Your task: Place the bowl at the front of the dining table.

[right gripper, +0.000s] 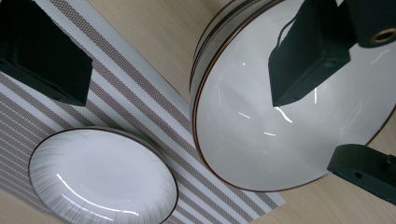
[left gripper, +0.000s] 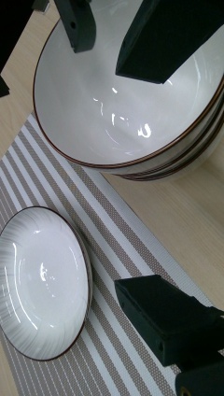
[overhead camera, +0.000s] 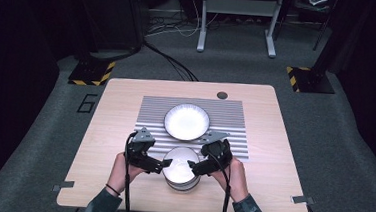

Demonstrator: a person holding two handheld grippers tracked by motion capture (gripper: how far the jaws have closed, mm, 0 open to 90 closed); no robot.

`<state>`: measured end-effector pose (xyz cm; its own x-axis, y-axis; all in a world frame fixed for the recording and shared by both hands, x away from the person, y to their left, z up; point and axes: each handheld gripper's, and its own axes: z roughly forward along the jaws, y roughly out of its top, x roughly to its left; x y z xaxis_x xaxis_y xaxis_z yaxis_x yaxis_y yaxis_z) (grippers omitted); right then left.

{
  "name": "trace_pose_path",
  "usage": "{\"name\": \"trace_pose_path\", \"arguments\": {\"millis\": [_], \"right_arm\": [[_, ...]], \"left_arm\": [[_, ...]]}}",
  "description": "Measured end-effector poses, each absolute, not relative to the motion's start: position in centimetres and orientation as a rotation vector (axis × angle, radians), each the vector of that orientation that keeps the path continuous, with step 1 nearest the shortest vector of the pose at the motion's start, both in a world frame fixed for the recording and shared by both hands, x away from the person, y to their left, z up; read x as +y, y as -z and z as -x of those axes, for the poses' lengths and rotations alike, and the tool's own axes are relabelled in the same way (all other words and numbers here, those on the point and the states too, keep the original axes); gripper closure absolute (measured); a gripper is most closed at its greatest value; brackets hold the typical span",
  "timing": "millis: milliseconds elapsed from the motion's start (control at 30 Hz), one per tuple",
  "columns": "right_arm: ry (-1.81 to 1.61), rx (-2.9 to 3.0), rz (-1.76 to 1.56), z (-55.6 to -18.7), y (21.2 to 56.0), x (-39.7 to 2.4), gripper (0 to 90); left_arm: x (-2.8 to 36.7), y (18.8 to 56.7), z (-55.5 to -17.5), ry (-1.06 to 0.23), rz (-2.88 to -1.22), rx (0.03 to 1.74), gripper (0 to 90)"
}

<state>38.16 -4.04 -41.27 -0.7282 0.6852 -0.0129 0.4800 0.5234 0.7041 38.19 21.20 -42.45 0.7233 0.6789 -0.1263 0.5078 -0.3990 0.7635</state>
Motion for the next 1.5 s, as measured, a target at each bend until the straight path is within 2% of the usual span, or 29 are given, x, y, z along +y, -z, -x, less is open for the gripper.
{"name": "trace_pose_path", "arguments": {"millis": [467,633,767,933,1067,1267,1333,1500], "right_arm": [[-0.920,2.510,-1.023,-38.7,44.2,-2.7,10.6],[-0.932,2.491,-1.038,-38.7,44.6,-2.7,14.9],[-0.919,2.483,-1.020,-38.7,44.7,-2.7,21.7],[-0.916,2.505,-1.033,-38.8,44.7,-2.5,30.4],[-0.941,2.542,-1.006,-38.8,44.6,-2.4,42.1],[-0.924,2.541,-0.981,-38.5,44.4,-2.0,51.4],[-0.932,2.547,-0.978,-38.4,44.4,-1.9,59.8],[-0.930,2.518,-0.962,-38.0,44.3,-1.7,63.4]], "left_arm": [[19.6,44.2,-38.4,-0.236,-2.127,0.889,3.2],[19.0,44.6,-38.3,-0.249,-2.142,0.879,3.9],[18.7,44.7,-38.0,-0.299,-2.143,0.864,15.8],[18.8,44.8,-38.0,-0.281,-2.147,0.874,20.1],[18.6,44.6,-37.8,-0.274,-2.165,0.867,32.6],[18.3,44.2,-37.4,-0.271,-2.205,0.859,46.0],[18.2,44.1,-37.3,-0.295,-2.208,0.836,51.8],[18.1,44.1,-37.0,-0.375,-2.217,0.818,59.5]]}}
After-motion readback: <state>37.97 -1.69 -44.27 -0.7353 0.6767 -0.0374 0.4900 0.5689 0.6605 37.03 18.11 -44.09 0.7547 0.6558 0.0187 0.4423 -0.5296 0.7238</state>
